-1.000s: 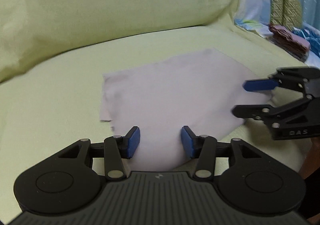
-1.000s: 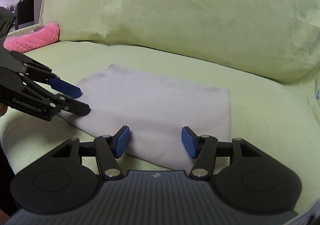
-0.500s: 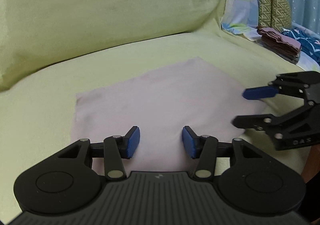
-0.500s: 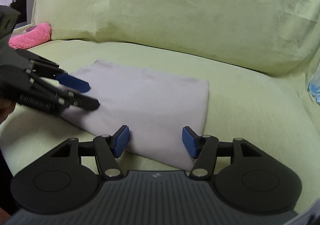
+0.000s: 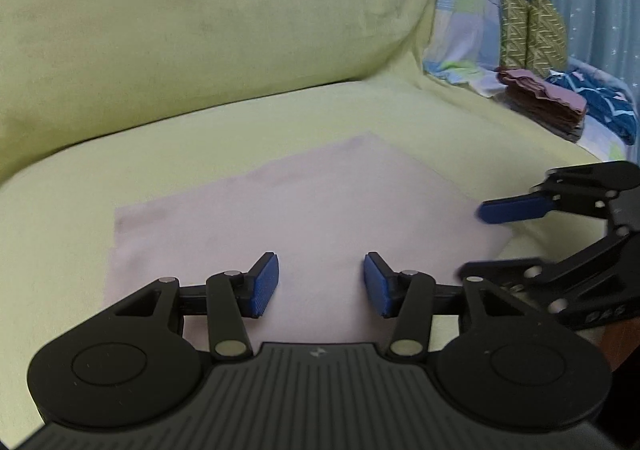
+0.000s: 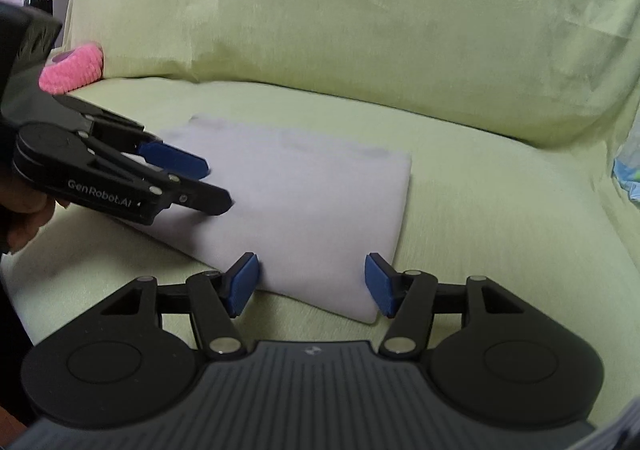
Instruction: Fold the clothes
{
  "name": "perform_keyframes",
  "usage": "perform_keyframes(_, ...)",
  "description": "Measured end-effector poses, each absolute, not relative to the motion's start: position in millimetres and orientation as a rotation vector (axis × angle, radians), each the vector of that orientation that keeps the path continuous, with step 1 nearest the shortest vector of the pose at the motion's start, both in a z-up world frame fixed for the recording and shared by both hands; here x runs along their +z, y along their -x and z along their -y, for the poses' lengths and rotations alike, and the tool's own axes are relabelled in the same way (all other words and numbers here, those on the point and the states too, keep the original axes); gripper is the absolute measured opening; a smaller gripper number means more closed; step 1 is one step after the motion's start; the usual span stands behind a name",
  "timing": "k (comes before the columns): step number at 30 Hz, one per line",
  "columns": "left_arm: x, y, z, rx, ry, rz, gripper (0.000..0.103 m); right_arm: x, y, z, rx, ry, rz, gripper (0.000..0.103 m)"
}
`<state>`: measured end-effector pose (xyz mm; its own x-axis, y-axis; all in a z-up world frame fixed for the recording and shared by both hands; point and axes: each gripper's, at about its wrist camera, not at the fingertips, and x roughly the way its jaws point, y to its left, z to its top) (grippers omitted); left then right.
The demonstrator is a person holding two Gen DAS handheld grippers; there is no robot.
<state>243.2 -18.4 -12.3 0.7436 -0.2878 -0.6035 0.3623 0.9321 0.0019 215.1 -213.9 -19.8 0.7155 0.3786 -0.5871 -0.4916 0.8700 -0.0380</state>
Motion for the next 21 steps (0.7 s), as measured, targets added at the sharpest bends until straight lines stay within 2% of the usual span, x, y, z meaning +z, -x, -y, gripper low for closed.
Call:
perform_keyframes(7,-11.7,-251.6,-37.9,-0.236,-0.142,-0.636,0.055,-21.7,-215.4,211.9,0.478,0.204,-0.604,0.058)
perform_keyframes(13,0.9,-251.1,-68.2,-0.120,-0.065,-0.612,0.051,-20.2,-219.6,210.2,0.466,0.193,-0.615,0.061)
perform_keyframes(21,-2.3,-270.5,-25.1,-0.294,-0.045,-0.568,0.051,-7.4,-212.1,202.7,0.494,0.197,-0.465,0.060)
